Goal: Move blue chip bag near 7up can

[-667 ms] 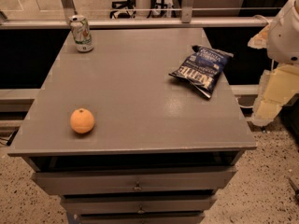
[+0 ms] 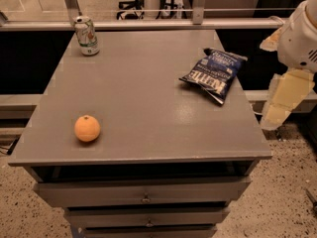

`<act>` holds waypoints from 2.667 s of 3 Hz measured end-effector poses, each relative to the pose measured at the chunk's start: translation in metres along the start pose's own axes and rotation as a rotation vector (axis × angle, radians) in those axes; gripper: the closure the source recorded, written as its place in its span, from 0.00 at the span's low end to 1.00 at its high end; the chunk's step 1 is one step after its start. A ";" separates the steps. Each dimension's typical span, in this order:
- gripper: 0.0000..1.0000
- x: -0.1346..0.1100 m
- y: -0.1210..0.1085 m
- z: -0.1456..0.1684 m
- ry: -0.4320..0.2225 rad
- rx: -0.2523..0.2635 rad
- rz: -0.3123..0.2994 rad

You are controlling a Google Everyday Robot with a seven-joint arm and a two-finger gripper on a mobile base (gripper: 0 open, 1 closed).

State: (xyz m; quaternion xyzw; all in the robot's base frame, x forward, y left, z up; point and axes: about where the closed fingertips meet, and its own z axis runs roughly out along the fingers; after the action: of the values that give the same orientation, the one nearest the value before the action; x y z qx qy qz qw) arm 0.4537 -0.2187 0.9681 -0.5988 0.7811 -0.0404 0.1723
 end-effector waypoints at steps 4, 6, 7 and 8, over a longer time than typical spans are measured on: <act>0.00 -0.031 -0.119 0.112 -0.270 0.117 0.373; 0.00 -0.041 -0.142 0.155 -0.386 0.078 0.538; 0.17 -0.038 -0.148 0.170 -0.398 0.077 0.587; 0.48 -0.046 -0.152 0.175 -0.424 0.086 0.592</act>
Offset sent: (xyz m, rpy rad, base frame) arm 0.1294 -0.0085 -0.0565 0.1906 -0.1736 -0.2225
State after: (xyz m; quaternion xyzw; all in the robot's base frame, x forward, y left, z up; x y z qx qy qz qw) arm 0.6591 -0.1925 0.8552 -0.3342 0.8651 0.1036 0.3595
